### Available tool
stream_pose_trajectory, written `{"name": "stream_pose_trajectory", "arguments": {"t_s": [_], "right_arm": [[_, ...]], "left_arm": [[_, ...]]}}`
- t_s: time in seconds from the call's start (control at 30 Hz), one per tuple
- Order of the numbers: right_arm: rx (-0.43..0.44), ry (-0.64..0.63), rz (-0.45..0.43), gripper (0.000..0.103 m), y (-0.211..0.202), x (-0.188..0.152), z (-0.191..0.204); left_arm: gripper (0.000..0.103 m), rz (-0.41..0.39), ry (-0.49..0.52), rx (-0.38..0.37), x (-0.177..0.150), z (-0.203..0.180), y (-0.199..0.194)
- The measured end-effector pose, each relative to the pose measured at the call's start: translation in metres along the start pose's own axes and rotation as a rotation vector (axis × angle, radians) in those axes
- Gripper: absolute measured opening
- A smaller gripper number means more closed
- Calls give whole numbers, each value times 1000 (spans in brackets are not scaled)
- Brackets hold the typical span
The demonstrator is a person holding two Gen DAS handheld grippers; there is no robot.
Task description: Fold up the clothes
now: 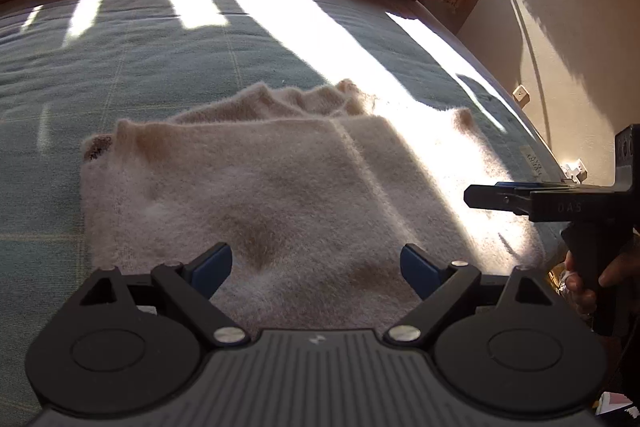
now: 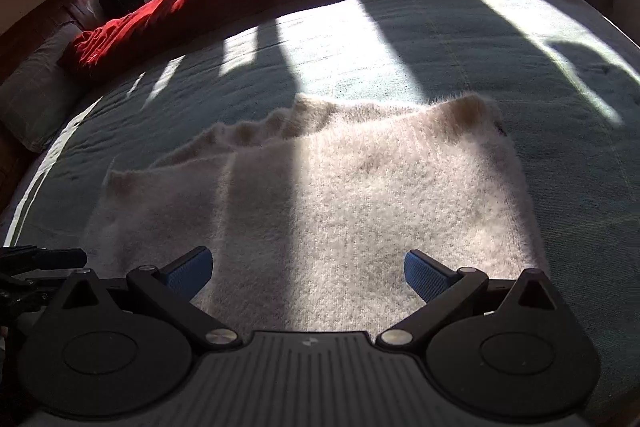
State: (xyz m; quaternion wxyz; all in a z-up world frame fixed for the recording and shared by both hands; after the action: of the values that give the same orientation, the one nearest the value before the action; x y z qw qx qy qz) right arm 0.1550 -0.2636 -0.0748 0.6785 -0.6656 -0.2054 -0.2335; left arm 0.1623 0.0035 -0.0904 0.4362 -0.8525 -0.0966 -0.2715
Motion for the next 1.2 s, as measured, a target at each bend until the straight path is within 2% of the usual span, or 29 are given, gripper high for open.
{"name": "stream_pose_trajectory", "arguments": {"t_s": [0.1,0.17,0.37,0.47,0.63,0.77,0.9,1.03,1.2], "right_arm": [[-97,-167,47,103,22,-8,23],[-124,-198,59,103,36,-18,28],[-124,-167,68,103,36,-22,23],[-126,-167,67,103,35,-23,24],[-118,-158,39,103,34,-26,23],[-113,-151,19,103,33,-27,23],[-109,-146,7,103,26,-25,22],[-39,-124,-59,103,2,-20,23],[-2,-144,-107,103,-20,-15,31]], "left_arm": [[91,-14,-34,8,-5,10,-3],[91,-13,-58,7,-8,18,2],[91,44,-84,11,-21,36,28],[91,39,-86,0,-19,35,21],[91,-41,-112,2,-9,41,-15],[91,-114,-210,3,2,68,-39],[91,-112,-293,58,6,97,-43],[91,-106,-363,32,3,120,-41],[90,-105,-481,-80,1,154,-25]]}}
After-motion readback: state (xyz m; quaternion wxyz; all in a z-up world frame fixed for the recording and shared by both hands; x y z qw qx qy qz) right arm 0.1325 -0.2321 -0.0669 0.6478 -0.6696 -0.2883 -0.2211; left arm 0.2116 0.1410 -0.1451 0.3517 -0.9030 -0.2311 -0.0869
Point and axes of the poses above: each gripper's, at about its wrist camera, not at the fingertips, and y roughly the way its jaws point, z to its left, x to its top, the point moved 3 cm from there along y, roughly the way its jaws point, and after that the axes turned 14 degrees about -x, right-handed, at the moved point
